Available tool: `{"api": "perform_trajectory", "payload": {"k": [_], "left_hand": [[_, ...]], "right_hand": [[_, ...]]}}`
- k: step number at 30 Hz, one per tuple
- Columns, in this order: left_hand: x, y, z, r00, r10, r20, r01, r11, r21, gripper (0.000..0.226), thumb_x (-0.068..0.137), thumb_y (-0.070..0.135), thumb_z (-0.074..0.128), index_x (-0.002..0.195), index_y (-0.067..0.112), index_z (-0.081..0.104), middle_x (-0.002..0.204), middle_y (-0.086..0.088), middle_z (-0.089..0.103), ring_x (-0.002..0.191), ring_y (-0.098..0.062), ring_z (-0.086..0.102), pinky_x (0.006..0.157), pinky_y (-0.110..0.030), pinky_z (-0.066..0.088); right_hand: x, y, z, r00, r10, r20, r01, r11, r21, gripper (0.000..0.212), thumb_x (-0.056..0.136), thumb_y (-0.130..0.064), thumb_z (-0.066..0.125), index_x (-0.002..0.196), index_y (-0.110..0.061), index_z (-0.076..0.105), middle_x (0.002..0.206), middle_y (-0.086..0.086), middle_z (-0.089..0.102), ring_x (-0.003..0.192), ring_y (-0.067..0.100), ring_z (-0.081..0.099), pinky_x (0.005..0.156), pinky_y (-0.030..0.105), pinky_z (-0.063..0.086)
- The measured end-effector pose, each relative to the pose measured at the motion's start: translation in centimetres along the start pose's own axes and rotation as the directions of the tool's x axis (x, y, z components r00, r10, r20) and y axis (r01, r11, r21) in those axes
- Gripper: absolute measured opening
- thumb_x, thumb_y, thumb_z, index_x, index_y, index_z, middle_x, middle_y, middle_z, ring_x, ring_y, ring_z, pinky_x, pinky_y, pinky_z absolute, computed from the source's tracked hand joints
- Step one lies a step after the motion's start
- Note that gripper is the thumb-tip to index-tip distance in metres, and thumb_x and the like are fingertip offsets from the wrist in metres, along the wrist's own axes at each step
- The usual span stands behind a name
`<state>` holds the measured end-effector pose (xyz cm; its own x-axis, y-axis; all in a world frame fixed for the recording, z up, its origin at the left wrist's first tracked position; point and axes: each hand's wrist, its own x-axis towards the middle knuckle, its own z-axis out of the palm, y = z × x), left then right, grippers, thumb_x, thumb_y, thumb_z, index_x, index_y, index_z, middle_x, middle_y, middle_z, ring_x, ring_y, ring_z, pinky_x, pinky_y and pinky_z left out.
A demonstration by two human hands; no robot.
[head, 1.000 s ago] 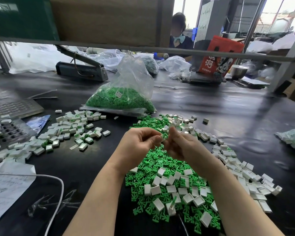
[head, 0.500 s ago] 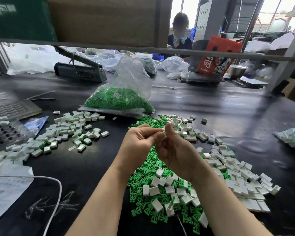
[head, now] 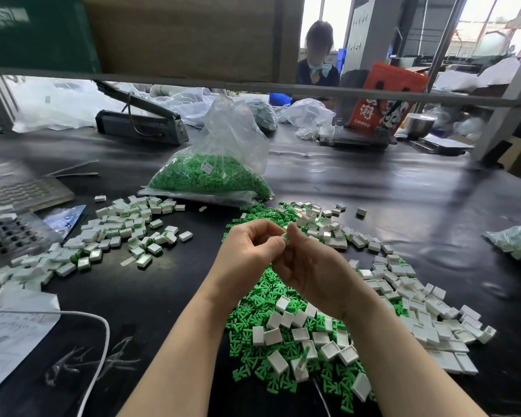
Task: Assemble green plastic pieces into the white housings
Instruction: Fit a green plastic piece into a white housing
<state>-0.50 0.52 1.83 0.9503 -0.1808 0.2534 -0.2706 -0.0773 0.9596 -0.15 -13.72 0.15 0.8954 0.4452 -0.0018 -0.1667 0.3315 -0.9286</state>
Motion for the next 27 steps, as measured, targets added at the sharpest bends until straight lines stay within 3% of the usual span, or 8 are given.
{"api": "perform_trajectory", "payload": {"k": [5,8,11,13,15,17,22,27], "left_hand": [[0.07,-0.03,-0.05,1.0,-0.023,0.015,0.023,1.0,0.01,0.018,0.071,0.02,0.056,0.075,0.003,0.06,0.064,-0.028,0.045,0.063,-0.027,0.042,0.052,-0.029,0.031],[0.08,-0.26,-0.11,1.0,-0.023,0.015,0.022,0.998,0.053,0.013,0.069,0.019,0.056,0.072,0.007,0.057,0.062,-0.017,0.04,0.061,-0.027,0.041,0.05,-0.028,0.029],[0.12,-0.41,-0.02,1.0,-0.015,0.011,0.015,0.999,0.045,0.014,0.069,0.018,0.057,0.071,0.004,0.056,0.061,-0.013,0.036,0.06,-0.028,0.04,0.05,-0.03,0.029],[0.12,-0.36,0.1,1.0,-0.016,-0.001,0.016,1.0,0.004,0.015,0.069,0.016,0.057,0.072,0.001,0.056,0.06,-0.023,0.033,0.061,-0.031,0.04,0.053,-0.038,0.033],[0.12,-0.3,0.28,1.0,-0.018,-0.022,0.017,0.999,-0.034,0.019,0.067,0.017,0.058,0.072,-0.001,0.057,0.061,-0.034,0.034,0.062,-0.034,0.042,0.056,-0.049,0.037],[0.12,-0.24,0.51,0.999,-0.006,-0.05,0.004,0.999,-0.043,0.024,0.062,0.022,0.06,0.07,0.0,0.059,0.061,-0.026,0.037,0.061,-0.034,0.044,0.055,-0.055,0.041],[0.09,0.01,0.66,0.996,0.023,-0.087,-0.026,0.999,-0.026,0.023,0.055,0.033,0.061,0.062,0.012,0.064,0.076,-0.019,0.05,0.062,-0.033,0.052,0.06,-0.057,0.048],[-0.01,0.13,0.63,0.996,0.039,-0.085,-0.041,0.999,-0.019,0.022,0.055,0.034,0.062,0.062,0.013,0.065,0.086,-0.023,0.049,0.062,-0.031,0.053,0.062,-0.055,0.051]], "right_hand": [[-0.04,0.04,-0.27,0.998,-0.066,-0.011,0.064,0.989,-0.131,0.075,0.077,-0.057,0.071,0.118,0.004,0.058,0.103,0.015,0.046,0.092,0.028,0.037,0.079,0.03,0.03],[-0.06,0.14,-0.32,0.997,-0.083,0.008,0.083,0.981,-0.178,0.07,0.072,-0.061,0.076,0.111,-0.004,0.065,0.102,0.015,0.047,0.094,0.028,0.036,0.08,0.034,0.027],[-0.07,0.11,-0.43,0.996,-0.08,0.028,0.084,0.978,-0.192,0.061,0.072,-0.062,0.076,0.106,-0.013,0.07,0.095,0.013,0.048,0.086,0.027,0.038,0.079,0.035,0.028],[-0.12,0.1,-0.31,0.995,-0.084,0.046,0.091,0.98,-0.176,0.058,0.072,-0.062,0.076,0.104,-0.015,0.071,0.095,0.013,0.049,0.086,0.027,0.038,0.077,0.033,0.028],[-0.14,0.21,-0.2,0.994,-0.093,0.059,0.101,0.984,-0.15,0.054,0.071,-0.062,0.076,0.103,-0.018,0.073,0.104,0.014,0.048,0.097,0.028,0.036,0.08,0.033,0.029],[-0.11,0.32,-0.13,0.992,-0.107,0.062,0.113,0.986,-0.124,0.054,0.069,-0.061,0.078,0.102,-0.019,0.074,0.11,0.014,0.045,0.104,0.028,0.034,0.086,0.036,0.03],[-0.16,0.22,0.29,0.991,-0.127,0.026,0.13,0.986,-0.105,0.06,0.068,-0.059,0.079,0.107,-0.014,0.073,0.113,0.015,0.044,0.109,0.027,0.034,0.097,0.045,0.025],[-0.33,0.16,0.32,0.991,-0.133,-0.013,0.13,0.984,-0.118,0.037,0.087,-0.037,0.059,0.112,-0.012,0.07,0.114,0.021,0.053,0.111,0.029,0.04,0.112,0.055,0.024]]}}
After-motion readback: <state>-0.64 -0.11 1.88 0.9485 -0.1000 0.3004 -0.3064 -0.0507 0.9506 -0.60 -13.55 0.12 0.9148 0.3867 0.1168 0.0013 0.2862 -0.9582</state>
